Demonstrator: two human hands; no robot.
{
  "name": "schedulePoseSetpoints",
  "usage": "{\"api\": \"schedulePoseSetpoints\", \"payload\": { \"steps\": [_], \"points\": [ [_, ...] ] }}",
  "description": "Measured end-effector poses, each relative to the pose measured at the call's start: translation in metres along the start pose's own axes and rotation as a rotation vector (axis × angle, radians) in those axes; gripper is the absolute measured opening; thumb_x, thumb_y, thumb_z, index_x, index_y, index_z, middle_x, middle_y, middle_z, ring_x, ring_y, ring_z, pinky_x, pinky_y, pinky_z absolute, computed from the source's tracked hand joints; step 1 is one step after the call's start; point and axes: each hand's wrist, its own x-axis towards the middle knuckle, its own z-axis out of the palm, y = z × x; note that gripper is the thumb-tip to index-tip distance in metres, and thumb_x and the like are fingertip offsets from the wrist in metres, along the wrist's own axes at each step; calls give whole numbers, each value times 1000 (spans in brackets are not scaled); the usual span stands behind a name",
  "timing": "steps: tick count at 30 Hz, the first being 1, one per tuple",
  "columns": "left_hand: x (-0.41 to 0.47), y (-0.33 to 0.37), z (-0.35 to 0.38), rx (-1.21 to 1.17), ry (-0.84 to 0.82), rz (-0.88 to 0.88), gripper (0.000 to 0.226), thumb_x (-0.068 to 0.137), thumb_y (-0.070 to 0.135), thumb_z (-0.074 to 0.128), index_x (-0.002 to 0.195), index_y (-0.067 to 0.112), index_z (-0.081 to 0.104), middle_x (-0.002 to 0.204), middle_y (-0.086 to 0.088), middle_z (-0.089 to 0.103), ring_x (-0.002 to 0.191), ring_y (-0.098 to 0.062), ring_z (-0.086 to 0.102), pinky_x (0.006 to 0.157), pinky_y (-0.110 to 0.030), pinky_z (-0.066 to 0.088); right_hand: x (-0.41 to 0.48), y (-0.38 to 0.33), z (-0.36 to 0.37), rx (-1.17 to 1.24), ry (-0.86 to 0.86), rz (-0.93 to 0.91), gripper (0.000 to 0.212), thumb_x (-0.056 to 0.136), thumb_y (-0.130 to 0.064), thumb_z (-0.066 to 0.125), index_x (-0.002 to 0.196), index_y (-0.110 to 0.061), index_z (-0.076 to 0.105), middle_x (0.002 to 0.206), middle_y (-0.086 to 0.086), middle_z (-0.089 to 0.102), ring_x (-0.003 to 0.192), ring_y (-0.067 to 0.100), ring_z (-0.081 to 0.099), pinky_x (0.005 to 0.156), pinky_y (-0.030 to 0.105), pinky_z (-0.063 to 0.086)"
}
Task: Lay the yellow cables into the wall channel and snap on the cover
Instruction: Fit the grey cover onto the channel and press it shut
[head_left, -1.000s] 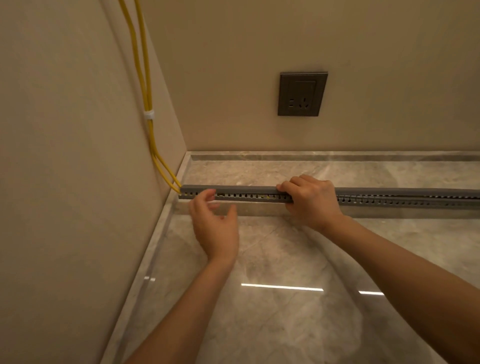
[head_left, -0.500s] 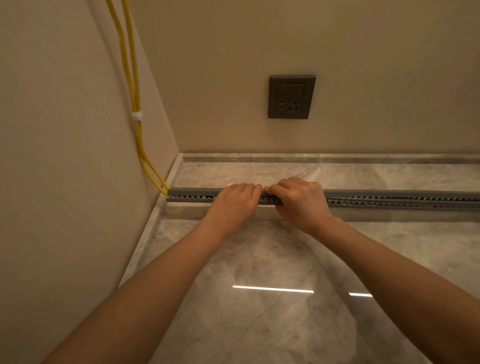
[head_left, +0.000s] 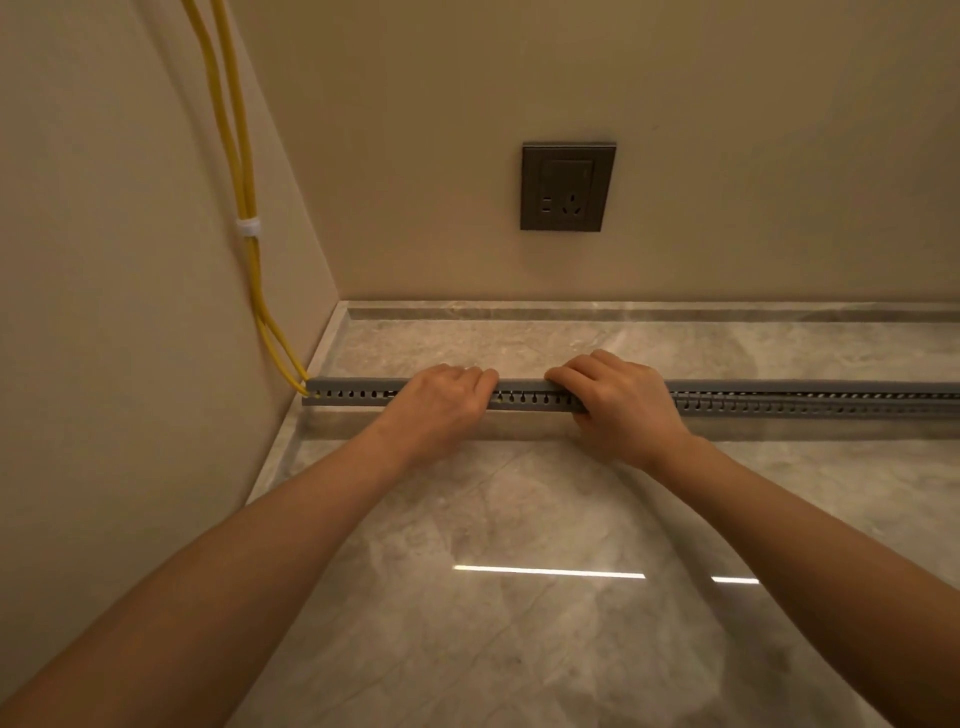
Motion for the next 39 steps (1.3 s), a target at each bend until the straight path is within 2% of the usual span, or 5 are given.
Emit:
{"api": "schedulePoseSetpoints", "payload": {
  "steps": [14, 21, 27, 31, 39],
  "points": [
    [0, -7, 5, -81, 29, -6, 30, 71, -4, 70, 100, -1, 65, 78, -11, 69, 61, -26, 64, 55, -32, 51, 1, 9, -12, -42, -10, 148, 18, 54, 1, 73, 65, -8, 63, 55, 5, 58, 49, 25, 53, 40, 22, 27],
    [-3, -10, 5, -116, 33, -16, 31, 67, -3, 74, 97, 0, 65, 75, -10, 69, 59, -26, 65, 49, -31, 50, 5, 9, -11, -6, -13, 146, 16, 56, 0, 75, 64, -9, 66, 53, 4, 60, 47, 25, 55, 41, 22, 31],
    [1, -8, 4, 9, -74, -25, 19, 87, 11, 53, 106, 8, 56, 91, -6, 66, 77, -22, 63, 53, -29, 36, 4, 8, -10, 0, -14, 161, 16, 57, 0, 75, 67, -9, 66, 55, 5, 60, 49, 26, 55, 40, 25, 35],
    [14, 6, 4, -104, -18, -96, 20, 87, 16, 55, 106, 8, 56, 101, -8, 62, 91, -24, 58, 63, -33, 46, 5, 8, -10, -14, 7, 170, 16, 55, 2, 74, 65, -9, 67, 53, 5, 59, 48, 26, 55, 39, 24, 32],
    [34, 28, 4, -94, 228, -112, 26, 57, -6, 76, 76, 8, 66, 67, -4, 63, 59, -19, 58, 47, -27, 44, 12, 12, -8, -33, 39, 186, 17, 54, 3, 73, 63, -9, 66, 53, 5, 61, 49, 26, 56, 35, 28, 39]
  ]
}}
